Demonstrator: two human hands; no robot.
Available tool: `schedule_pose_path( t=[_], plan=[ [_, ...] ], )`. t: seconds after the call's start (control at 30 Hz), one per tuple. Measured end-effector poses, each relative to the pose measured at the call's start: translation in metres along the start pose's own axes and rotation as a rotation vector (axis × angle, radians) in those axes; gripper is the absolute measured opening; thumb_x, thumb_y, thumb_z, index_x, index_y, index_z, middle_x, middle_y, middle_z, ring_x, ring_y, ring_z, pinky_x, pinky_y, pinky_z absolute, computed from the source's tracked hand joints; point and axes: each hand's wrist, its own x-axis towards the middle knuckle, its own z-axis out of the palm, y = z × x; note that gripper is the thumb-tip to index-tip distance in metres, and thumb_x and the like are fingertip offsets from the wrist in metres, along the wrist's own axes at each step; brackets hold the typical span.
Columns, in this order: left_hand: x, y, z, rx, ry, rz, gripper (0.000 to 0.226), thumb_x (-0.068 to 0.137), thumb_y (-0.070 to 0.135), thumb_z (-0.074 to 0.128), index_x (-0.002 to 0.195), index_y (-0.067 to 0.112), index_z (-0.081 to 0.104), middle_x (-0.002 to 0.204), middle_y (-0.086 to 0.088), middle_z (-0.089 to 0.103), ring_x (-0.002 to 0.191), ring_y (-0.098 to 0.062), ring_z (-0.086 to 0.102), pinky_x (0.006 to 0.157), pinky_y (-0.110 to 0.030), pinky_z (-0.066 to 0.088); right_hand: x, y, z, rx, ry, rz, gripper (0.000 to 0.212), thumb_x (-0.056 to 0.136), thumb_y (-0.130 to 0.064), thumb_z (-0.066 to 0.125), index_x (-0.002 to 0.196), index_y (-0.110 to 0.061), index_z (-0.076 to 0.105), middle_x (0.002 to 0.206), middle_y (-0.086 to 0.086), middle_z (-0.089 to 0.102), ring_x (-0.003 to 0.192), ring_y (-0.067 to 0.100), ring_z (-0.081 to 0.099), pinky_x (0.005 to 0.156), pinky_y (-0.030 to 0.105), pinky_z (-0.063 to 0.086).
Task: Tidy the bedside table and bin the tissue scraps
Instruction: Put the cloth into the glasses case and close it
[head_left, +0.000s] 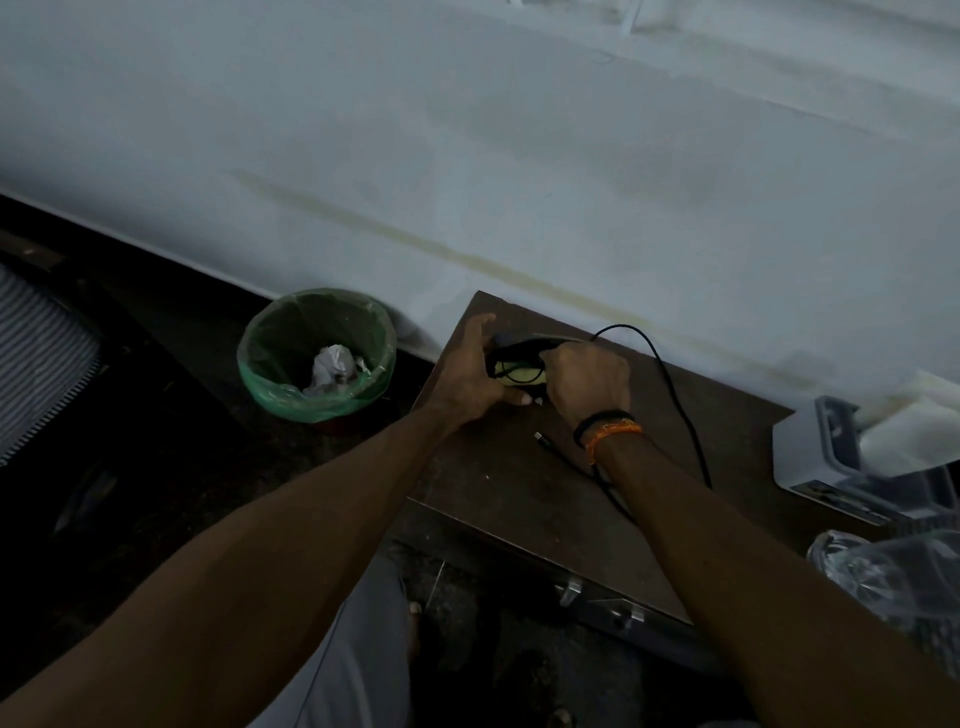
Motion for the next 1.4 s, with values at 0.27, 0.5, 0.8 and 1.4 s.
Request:
schedule_pose_path(
  t=[0.27, 0.5, 0.8, 1.4],
  plan=[
    [0.0, 0.006, 0.001, 0.113, 0.064, 0.065, 0.107, 0.046, 0.009, 0.096, 0.136, 0.014, 0.04, 0.113, 0.005, 0.054, 0.106, -0.017, 0.056, 0.085, -0.03, 0.053, 0.0, 0.002, 0.01, 0.009, -0.031, 0.017, 0.02, 0.088, -0.013, 0.059, 0.101, -0.018, 0.072, 0.092, 0.007, 0.071, 0.087, 0.032, 0.068, 0.067, 0.039, 0.051],
    [-0.001, 0.003, 0.0, 0.157, 0.065, 0.057, 0.101, 0.043, 0.014, 0.097, 0.128, 0.014, 0.042, 0.114, 0.0, 0.058, 0.104, -0.022, 0.058, 0.085, -0.04, 0.054, -0.001, 0.006, 0.019, -0.033, -0.049, -0.005, 0.014, 0.086, -0.02, 0.062, 0.097, -0.016, 0.071, 0.093, 0.008, 0.069, 0.086, 0.031, 0.066, 0.067, 0.039, 0.051],
    [-0.002, 0.0, -0.001, 0.13, 0.049, 0.061, 0.095, 0.045, 0.012, 0.095, 0.125, 0.017, 0.045, 0.119, -0.001, 0.062, 0.103, -0.019, 0.06, 0.086, -0.04, 0.056, 0.002, 0.012, 0.018, -0.059, -0.123, -0.083, 0.03, 0.086, -0.037, 0.064, 0.111, -0.021, 0.068, 0.103, 0.006, 0.07, 0.096, 0.03, 0.066, 0.073, 0.039, 0.051],
    [0.002, -0.012, -0.005, 0.186, -0.004, 0.176, 0.087, 0.05, 0.023, 0.094, 0.126, 0.032, 0.052, 0.122, 0.007, 0.061, 0.11, -0.013, 0.06, 0.095, -0.034, 0.052, -0.028, 0.092, 0.025, 0.66, 0.071, 0.237, 0.029, 0.093, -0.024, 0.06, 0.119, -0.025, 0.071, 0.123, -0.001, 0.068, 0.116, 0.017, 0.06, 0.101, 0.035, 0.046]
  ],
)
